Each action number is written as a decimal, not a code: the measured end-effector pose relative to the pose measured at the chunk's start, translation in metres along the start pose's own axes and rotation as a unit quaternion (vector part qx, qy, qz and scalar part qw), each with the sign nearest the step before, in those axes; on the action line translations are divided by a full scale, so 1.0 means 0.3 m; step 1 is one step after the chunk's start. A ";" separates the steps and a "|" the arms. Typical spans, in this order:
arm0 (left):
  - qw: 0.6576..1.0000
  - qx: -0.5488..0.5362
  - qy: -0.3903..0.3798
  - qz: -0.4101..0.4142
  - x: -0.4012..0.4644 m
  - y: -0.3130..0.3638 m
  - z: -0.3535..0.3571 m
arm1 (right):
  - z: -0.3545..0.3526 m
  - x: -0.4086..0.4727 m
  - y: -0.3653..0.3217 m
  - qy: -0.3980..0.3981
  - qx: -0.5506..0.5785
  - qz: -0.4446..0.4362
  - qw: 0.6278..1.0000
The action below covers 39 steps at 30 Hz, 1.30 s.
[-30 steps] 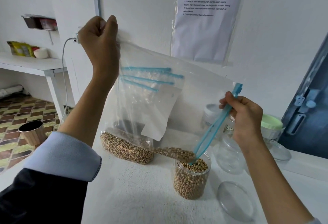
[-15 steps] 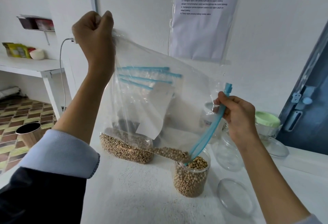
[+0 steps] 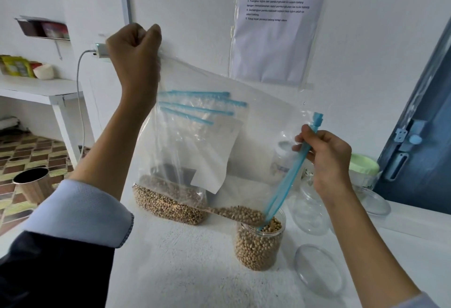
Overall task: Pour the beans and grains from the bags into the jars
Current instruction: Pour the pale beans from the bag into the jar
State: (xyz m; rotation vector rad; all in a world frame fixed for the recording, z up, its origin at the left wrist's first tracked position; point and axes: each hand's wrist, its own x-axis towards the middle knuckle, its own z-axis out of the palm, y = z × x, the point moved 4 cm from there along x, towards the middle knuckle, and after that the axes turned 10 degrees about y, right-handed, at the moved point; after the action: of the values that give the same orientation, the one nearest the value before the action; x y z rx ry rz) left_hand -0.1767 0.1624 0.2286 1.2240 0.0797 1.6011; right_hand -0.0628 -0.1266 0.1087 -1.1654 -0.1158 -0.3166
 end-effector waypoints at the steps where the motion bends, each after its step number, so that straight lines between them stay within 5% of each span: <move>1: 1.000 0.003 0.000 0.001 -0.002 0.004 0.001 | 0.003 -0.003 0.004 -0.005 0.003 0.001 1.000; 10: 1.000 0.024 -0.014 0.010 0.011 0.011 0.004 | -0.007 0.002 0.032 0.028 0.025 -0.007 0.999; 17: 0.979 0.078 -0.191 -0.006 0.001 -0.004 -0.004 | -0.049 0.040 0.092 0.047 0.021 0.041 0.998; 22: 0.920 0.140 -0.365 -0.017 0.008 -0.005 -0.013 | -0.066 0.052 0.128 0.059 0.029 0.070 0.995; 30: 0.809 0.224 -0.541 -0.056 -0.022 -0.030 -0.057 | -0.084 0.061 0.164 0.067 0.032 0.090 0.993; 32: 0.814 0.217 -0.532 -0.077 -0.022 -0.039 -0.069 | -0.086 0.061 0.169 0.065 0.031 0.093 0.993; 37: 0.908 0.140 -0.383 -0.101 0.015 -0.054 -0.099 | -0.098 0.060 0.174 0.061 0.041 0.105 0.992; 39: 0.911 0.175 -0.361 -0.092 0.017 -0.061 -0.110 | -0.103 0.063 0.176 0.068 0.046 0.111 0.990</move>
State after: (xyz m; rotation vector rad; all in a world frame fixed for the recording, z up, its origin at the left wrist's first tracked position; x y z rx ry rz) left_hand -0.1876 0.1907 0.2054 1.9632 0.0066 0.9104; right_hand -0.0311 -0.1396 0.0547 -1.0507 0.1171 -0.1913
